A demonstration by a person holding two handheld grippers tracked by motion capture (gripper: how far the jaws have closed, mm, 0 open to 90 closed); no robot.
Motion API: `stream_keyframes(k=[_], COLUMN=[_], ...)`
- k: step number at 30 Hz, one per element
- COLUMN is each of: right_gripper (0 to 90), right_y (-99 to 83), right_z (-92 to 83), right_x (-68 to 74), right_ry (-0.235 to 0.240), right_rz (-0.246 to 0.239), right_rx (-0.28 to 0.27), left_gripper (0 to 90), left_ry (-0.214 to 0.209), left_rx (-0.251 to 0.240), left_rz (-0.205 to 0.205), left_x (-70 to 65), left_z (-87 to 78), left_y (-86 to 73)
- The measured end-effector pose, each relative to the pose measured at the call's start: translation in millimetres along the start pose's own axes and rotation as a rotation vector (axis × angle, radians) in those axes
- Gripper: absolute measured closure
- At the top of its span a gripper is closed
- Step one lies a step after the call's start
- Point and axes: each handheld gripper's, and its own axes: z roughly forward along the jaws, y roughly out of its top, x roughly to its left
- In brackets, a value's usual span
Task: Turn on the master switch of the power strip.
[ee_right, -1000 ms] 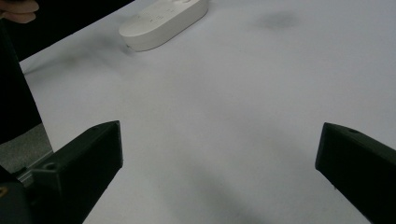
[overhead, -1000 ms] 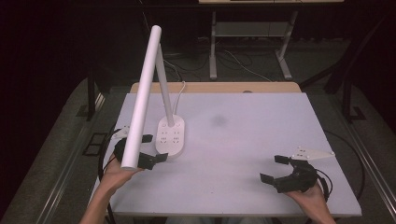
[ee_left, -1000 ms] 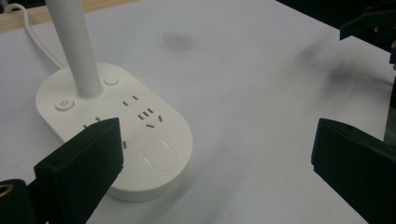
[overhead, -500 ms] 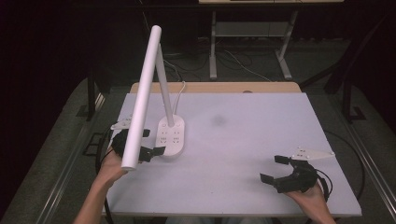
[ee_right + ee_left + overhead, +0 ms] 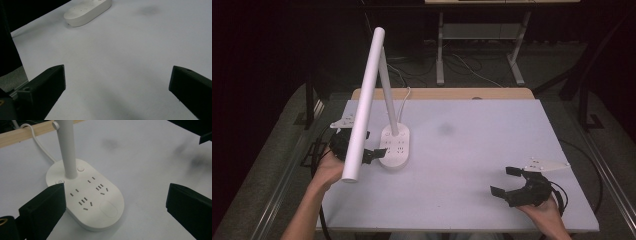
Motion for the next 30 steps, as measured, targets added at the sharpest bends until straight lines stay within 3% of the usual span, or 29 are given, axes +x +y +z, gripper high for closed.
stream_keyframes(k=[15,30], right_gripper=[0.2,0.2], right_y=[-0.3,-0.7], right_z=[0.2,1.0], right_x=[-0.1,0.0], right_ry=[0.001,0.002], right_rz=[-0.002,-0.01], right_rx=[0.001,0.004], left_gripper=[3.1,3.7], left_ry=[0.038,0.067], left_rx=[0.024,0.031], left_rz=[-0.012,-0.05], left_x=[25.6,41.9], left_z=[4.8,17.5], left_y=[13.8,14.5])
